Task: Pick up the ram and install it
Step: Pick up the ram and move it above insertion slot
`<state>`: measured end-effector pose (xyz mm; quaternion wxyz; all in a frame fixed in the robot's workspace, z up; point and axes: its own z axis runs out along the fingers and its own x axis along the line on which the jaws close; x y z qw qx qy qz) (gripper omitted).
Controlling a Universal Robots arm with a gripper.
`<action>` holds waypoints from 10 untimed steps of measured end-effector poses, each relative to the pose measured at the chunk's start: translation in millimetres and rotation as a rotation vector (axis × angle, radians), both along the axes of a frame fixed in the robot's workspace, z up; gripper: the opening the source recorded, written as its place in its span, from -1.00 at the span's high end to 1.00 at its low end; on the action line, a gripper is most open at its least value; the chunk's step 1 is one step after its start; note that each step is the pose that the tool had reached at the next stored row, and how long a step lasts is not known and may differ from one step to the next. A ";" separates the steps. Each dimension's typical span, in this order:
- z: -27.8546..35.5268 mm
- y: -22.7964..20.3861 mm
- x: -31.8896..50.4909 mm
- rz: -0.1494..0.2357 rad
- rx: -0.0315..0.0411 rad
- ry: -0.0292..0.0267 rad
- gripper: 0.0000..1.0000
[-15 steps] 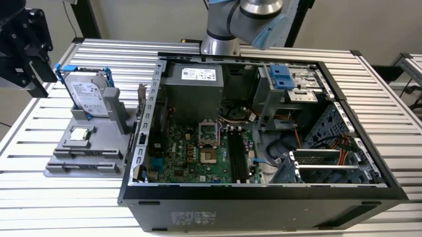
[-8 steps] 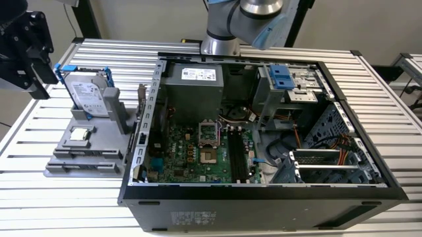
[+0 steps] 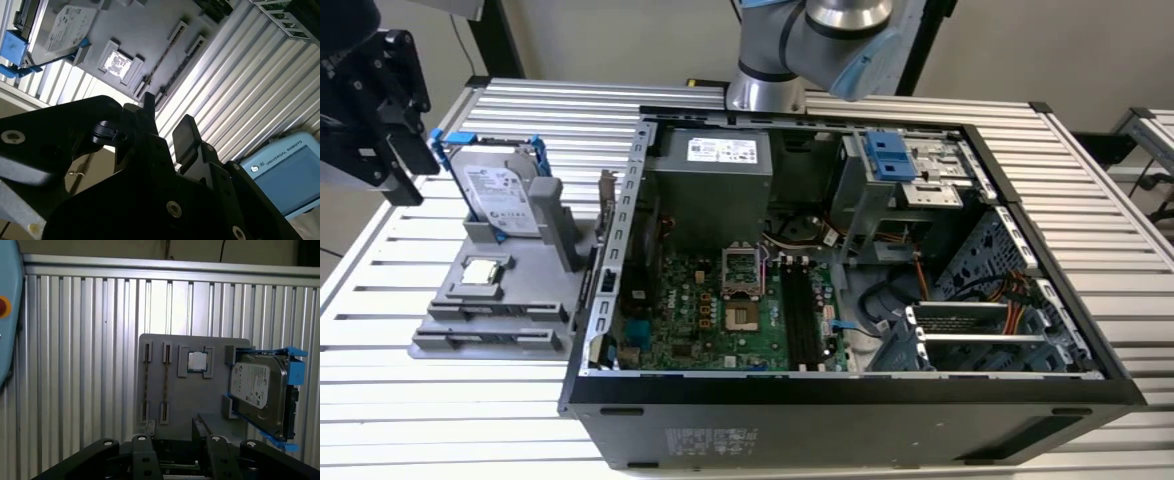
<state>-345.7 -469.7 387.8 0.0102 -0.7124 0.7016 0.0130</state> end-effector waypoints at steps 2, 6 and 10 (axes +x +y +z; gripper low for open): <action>-0.5 0.1 0.0 0.000 0.0001 -0.0001 -1.00; -1.4 0.0 0.0 0.000 -0.0001 0.0001 -1.00; -1.8 0.0 0.0 0.000 0.0000 0.0000 -1.00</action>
